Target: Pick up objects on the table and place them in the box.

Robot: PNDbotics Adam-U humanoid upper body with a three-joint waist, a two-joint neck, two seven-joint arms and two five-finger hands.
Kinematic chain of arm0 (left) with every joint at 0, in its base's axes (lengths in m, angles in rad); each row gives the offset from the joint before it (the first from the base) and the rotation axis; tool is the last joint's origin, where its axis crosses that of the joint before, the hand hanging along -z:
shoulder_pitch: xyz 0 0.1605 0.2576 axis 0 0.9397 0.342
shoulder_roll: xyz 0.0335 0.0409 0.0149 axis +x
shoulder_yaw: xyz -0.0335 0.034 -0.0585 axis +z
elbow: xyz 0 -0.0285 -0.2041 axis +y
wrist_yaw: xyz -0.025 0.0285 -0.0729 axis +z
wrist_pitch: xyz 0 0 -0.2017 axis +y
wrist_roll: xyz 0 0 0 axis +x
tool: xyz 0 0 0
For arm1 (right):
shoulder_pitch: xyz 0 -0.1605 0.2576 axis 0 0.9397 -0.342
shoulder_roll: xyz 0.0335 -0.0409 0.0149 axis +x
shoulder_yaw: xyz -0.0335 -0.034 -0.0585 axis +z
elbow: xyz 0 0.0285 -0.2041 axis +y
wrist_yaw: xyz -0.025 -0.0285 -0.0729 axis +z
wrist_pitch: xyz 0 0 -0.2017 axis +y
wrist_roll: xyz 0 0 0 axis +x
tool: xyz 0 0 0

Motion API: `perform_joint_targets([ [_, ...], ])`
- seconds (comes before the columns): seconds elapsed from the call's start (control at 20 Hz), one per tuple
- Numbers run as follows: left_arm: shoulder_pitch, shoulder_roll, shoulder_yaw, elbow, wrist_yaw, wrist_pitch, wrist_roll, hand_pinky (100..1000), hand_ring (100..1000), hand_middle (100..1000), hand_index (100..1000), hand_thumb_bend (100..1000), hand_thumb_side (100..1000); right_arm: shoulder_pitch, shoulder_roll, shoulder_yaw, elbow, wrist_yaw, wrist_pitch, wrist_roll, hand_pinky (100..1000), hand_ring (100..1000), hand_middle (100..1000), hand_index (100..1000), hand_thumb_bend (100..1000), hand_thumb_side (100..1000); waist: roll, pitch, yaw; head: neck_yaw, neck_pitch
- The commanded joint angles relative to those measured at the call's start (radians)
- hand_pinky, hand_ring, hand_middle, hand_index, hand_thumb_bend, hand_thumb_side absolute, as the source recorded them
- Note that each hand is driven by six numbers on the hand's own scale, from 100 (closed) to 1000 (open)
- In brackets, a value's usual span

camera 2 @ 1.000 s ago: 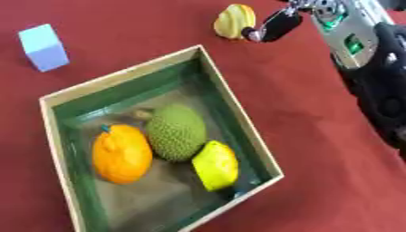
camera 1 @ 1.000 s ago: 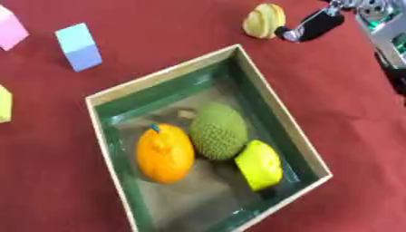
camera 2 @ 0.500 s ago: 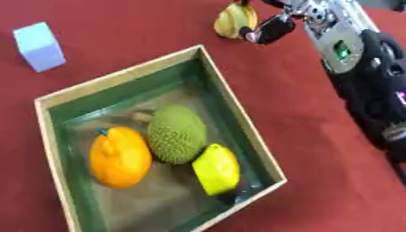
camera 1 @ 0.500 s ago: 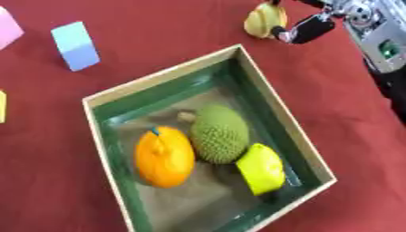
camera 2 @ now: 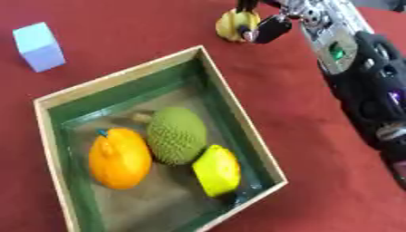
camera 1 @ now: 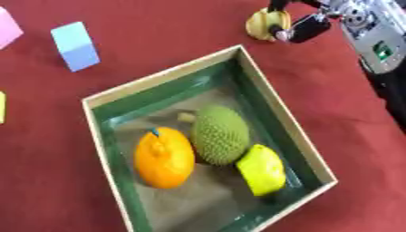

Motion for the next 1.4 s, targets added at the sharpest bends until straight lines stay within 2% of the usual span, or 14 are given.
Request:
perform_joint_targets([
  [0.05,-0.002,0.021,0.006,-0.015,0.003,-0.002,0.001,757,682,649,791,118,664,-0.016,-0.016,-0.01,-0.008,-0.001,0.008,-0.048,811,719,457,621,203,100,0.008,-0.029,-0.001,-0.004,0.0],
  [0.3,0.002,0.02,0.006,-0.015,0.002,-0.001,-0.001,758,683,650,791,121,660,-0.014,-0.019,0.003,-0.038,-0.031,0.012,-0.087,799,694,440,602,124,100,0.012,-0.048,-0.013,-0.001,0.017],
  [0.65,0.02,0.023,0.012,-0.015,-0.002,0.003,0.001,760,685,651,792,129,649,0.007,-0.058,0.054,-0.171,-0.125,-0.009,-0.023,797,691,451,612,100,100,0.026,-0.1,-0.044,0.018,0.059],
  [0.8,0.03,0.024,0.016,-0.015,-0.004,0.004,0.004,761,686,652,792,133,644,0.032,-0.095,0.095,-0.28,-0.189,-0.007,0.024,798,692,456,614,106,100,0.035,-0.125,-0.06,0.028,0.078],
  [0.95,0.036,0.024,0.018,-0.015,-0.007,0.006,0.006,761,686,652,792,134,643,0.056,-0.128,0.132,-0.393,-0.237,0.018,0.068,797,693,458,615,116,100,0.041,-0.14,-0.069,0.036,0.089],
  [1.1,0.039,0.025,0.019,-0.015,-0.009,0.008,0.006,763,688,654,793,142,632,0.083,-0.164,0.195,-0.552,-0.274,0.025,0.11,796,694,468,620,164,100,0.055,-0.167,-0.08,0.051,0.106],
  [1.4,0.048,0.021,0.02,-0.015,-0.008,0.01,0.002,763,689,655,793,147,626,0.137,-0.217,0.247,-0.832,-0.348,0.116,0.16,793,685,473,608,141,100,0.072,-0.197,-0.089,0.068,0.125],
])
